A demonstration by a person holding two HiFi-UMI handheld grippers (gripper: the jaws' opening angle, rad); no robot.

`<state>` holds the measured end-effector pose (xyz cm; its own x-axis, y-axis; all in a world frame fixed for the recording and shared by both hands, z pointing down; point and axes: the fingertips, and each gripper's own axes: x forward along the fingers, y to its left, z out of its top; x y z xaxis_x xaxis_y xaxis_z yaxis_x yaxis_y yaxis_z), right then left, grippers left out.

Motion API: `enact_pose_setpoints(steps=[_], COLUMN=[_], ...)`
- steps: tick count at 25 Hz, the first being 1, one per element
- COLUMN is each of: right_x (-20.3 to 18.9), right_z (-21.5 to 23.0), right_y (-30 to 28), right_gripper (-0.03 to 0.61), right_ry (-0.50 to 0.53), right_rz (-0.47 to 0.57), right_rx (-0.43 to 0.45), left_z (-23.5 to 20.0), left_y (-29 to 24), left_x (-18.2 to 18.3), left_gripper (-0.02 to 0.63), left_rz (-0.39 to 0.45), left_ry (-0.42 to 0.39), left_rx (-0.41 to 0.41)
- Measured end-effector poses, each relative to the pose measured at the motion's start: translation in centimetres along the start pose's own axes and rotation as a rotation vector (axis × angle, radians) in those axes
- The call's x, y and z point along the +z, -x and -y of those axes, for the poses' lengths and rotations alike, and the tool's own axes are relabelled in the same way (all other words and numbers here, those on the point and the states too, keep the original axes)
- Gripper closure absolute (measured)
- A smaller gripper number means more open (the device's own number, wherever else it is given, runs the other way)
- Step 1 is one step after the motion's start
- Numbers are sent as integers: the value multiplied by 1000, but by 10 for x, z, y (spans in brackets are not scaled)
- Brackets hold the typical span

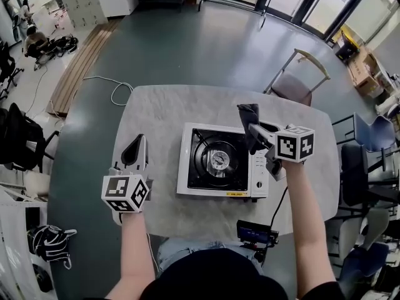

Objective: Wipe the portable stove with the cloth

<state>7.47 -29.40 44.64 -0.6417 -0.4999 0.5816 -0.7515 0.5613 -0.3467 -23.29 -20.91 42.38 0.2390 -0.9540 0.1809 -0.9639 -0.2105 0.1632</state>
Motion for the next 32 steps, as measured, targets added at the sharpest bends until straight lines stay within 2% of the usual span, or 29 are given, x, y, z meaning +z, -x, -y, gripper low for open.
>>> enact_pose_setpoints(steps=[3,6,12,15,19,26,28,32], right_x=[-14,-28,-50,-55,-65,-83,-83,-90], right_z=[34,64,99,109,119,118,112,100], right_y=[25,41,44,39,24,-13,-20,-25], right_gripper=[511,511,511,511,511,511,511,511], right_ry=[54,40,-62,-61,44,359,392,363], right_rz=[-5,2,18,-3,-85,-236,-244,-263], right_rx=[-101,-167,-159,-156,-167,-162,-147,-94], left_z=[8,17,35,41,44,51,52,59], left_y=[-1,-3,-6,-5,1,14,18,18], left_x=[-2,-4,-6,-7,-9,-13,-14,-16], left_gripper=[603,603,603,603,603,603,603,603], left_rz=[-6,-15,-30,-40,-55,-83,-84,-91], left_ry=[-10,-17,-41,-51,-60,-79,-76,-83], left_rx=[5,13,27,42,78,111,117,111])
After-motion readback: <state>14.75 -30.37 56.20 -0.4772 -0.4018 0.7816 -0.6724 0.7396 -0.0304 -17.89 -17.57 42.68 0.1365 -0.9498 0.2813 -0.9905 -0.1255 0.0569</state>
